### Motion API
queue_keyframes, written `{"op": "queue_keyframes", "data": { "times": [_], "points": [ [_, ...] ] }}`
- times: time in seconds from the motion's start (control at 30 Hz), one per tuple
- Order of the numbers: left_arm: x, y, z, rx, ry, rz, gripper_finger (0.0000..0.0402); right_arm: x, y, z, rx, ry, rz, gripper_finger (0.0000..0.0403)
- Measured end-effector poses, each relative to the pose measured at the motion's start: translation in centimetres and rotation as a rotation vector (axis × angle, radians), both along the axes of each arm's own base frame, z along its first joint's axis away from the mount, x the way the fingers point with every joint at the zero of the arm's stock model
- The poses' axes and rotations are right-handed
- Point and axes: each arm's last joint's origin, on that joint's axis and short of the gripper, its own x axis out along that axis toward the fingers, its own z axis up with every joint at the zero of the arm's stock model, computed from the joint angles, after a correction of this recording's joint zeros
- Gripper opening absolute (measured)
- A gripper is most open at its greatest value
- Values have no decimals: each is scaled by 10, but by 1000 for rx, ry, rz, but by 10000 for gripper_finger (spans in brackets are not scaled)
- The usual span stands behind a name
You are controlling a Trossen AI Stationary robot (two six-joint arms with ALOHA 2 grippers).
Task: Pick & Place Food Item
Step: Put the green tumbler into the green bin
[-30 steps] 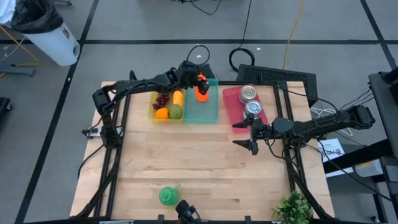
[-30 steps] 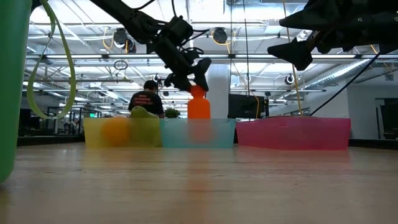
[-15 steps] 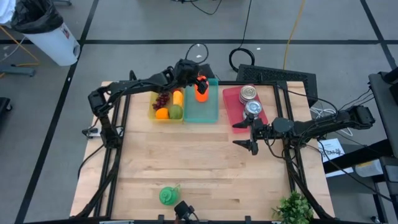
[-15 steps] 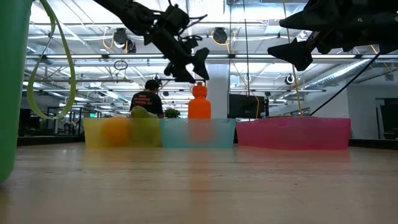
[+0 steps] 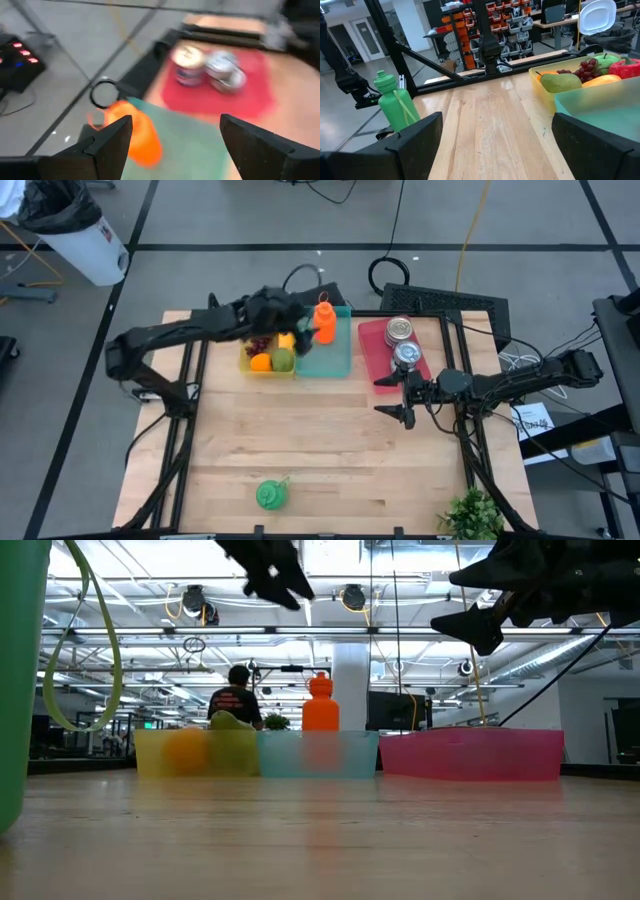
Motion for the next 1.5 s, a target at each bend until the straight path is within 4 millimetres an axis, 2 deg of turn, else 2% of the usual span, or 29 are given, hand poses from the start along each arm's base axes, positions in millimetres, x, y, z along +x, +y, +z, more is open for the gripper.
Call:
{"op": "queue_keyframes", "data": {
  "times": [0.13,0.3,0.4,0.53,0.67,0.77,0.9,1.07,1.33,1.5],
  "points": [
    [-20,-57,14,-26,67,-153,316,0,0,0,0,3,0,357],
    [-44,-142,23,-119,97,-369,321,0,0,-1,3,10,0,357],
    [-58,-195,21,-154,119,-479,316,0,0,-1,14,12,0,357],
    [-77,-260,12,-98,149,-656,302,0,0,-2,44,19,2,357],
    [-79,-304,10,-159,184,-716,283,0,0,-2,59,20,0,357],
    [-77,-326,3,-159,265,-702,267,0,0,-2,59,18,-1,357],
    [-71,-344,-24,-176,457,-714,249,0,0,-1,59,16,-2,357],
    [-68,-346,-43,-187,602,-696,229,0,0,-2,56,16,-2,357],
    [-64,-342,-42,-235,578,-648,208,0,0,-2,55,21,0,357],
    [-64,-342,-47,-257,587,-618,198,0,0,-3,61,27,1,357]
  ]
}}
